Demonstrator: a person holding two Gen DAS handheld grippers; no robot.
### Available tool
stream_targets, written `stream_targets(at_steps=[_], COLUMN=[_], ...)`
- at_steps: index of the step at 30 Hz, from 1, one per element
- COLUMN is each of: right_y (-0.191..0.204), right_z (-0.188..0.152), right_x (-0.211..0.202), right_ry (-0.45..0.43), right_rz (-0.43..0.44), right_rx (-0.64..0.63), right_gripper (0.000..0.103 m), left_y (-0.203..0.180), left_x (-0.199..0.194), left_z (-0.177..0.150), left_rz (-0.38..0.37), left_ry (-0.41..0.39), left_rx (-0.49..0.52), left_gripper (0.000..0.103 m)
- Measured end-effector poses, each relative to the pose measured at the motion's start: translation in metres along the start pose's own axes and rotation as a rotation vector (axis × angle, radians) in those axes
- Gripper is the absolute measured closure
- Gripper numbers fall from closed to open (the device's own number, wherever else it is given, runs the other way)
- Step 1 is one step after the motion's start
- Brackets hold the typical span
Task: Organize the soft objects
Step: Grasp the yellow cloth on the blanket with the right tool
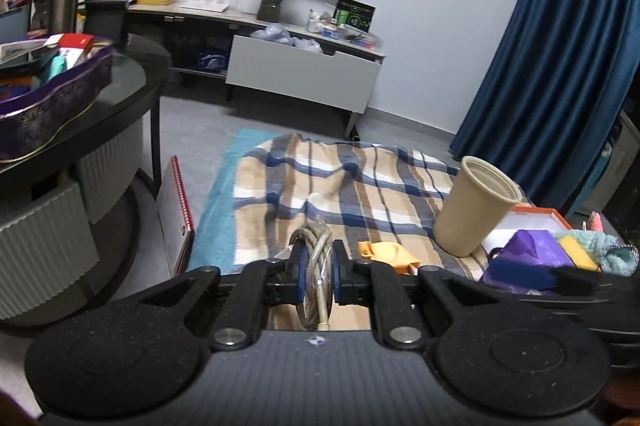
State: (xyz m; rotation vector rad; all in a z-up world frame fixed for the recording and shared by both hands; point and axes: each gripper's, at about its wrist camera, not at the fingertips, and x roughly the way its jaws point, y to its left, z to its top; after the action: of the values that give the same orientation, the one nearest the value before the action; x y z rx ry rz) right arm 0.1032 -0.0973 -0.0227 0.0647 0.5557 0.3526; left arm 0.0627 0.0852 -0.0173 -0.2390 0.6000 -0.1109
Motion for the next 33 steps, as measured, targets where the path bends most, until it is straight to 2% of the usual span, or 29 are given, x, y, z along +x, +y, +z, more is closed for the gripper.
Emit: stream_targets(at_steps=[8, 12, 13, 15, 16, 17, 18, 23, 33], right_y=[0.006, -0.001, 0.0, 0.0, 0.001, 0.002, 0.001, 0.005, 0.012], right_z=[0.001, 0.001, 0.001, -0.001, -0.002, -0.003, -0.002, 0.007, 0.027], right_x=[0.077, 0.099, 0.104, 0.11, 0.111, 0.11, 0.108, 0.083, 0.001], right_ry=[0.103, 0.129, 0.139, 0.166, 0.159, 0.153, 0.153, 0.098, -0.013], right_rz=[-0.051, -0.078, -0.08, -0.075, -0.086, -0.09, -0.081, -0.051, 0.011], right_rx=[0.0, 0.028, 0.019, 0.002, -0.011, -0.024, -0.019, -0.02, -0.036], right_gripper=[0.021, 0.023, 0.026, 0.056, 0.064, 0.071, 0.072, 0.072, 0.072], left_y=[0.007, 0.01, 0.011, 0.012, 0.013, 0.014, 0.014, 0.01, -0.009], left_x=[0.002, 0.006, 0.007, 0.01, 0.011, 0.011, 0.011, 0.008, -0.004], left_z=[-0.002, -0.003, -0.004, -0.004, -0.005, -0.005, -0.005, -0.003, 0.009], left_rz=[0.009, 0.007, 0.011, 0.017, 0.017, 0.02, 0.025, 0.03, 0.05], left_ry=[-0.002, 0.005, 0.007, 0.014, 0.017, 0.02, 0.024, 0.023, 0.023], left_rx=[-0.002, -0.008, -0.007, -0.011, -0.016, -0.019, -0.02, -0.028, -0.023], left_gripper=[0.089, 0.089, 0.089, 0.089, 0.089, 0.089, 0.089, 0.089, 0.089])
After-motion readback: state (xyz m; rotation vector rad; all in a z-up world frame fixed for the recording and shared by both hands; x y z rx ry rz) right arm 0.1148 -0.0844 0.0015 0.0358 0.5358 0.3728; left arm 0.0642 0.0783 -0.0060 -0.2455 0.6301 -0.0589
